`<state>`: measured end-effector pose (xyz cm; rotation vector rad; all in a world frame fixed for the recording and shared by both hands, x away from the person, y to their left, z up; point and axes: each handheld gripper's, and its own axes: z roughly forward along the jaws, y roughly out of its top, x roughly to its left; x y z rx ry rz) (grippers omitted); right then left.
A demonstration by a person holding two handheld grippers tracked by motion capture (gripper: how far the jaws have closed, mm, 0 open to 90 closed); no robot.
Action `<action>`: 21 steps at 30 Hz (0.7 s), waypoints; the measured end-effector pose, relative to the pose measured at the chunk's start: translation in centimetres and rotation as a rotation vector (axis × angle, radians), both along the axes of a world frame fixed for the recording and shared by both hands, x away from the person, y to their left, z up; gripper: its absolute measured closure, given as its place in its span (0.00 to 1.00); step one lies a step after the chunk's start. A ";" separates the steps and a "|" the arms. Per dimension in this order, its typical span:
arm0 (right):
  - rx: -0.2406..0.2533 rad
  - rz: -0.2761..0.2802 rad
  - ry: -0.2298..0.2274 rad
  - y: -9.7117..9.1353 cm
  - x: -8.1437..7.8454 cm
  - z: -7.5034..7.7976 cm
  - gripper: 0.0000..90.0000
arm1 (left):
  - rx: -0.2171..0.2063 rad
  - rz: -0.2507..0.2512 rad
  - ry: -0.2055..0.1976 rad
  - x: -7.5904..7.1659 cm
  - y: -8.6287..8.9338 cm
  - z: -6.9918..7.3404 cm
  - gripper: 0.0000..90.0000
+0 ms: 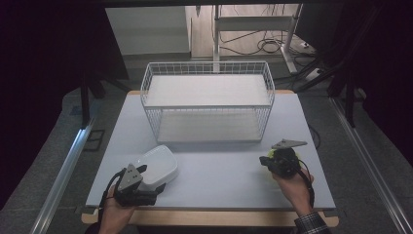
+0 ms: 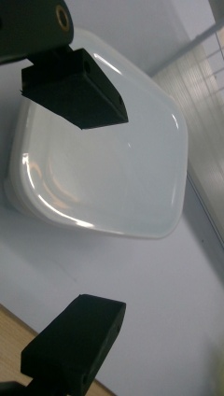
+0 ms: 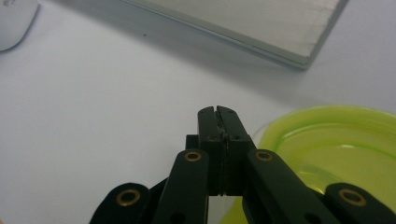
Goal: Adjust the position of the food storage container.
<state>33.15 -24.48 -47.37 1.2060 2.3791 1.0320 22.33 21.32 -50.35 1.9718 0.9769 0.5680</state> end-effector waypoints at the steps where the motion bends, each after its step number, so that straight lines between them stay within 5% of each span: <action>1: 0.003 0.020 -0.012 0.5 -0.2 0.1 0.98 | -0.005 -0.002 0.014 0.0 0.6 0.1 0.09; 8: -0.008 0.074 -0.036 1.7 -0.6 0.1 0.93 | 0.004 0.076 0.020 0.3 3.0 0.4 0.22; 13: -0.006 0.101 -0.039 2.3 -0.8 0.1 0.92 | -0.009 0.173 0.032 0.1 5.5 0.9 0.58; 21: -0.018 0.104 -0.056 3.0 -1.0 0.1 0.94 | -0.059 0.239 0.185 1.6 7.7 -1.0 0.92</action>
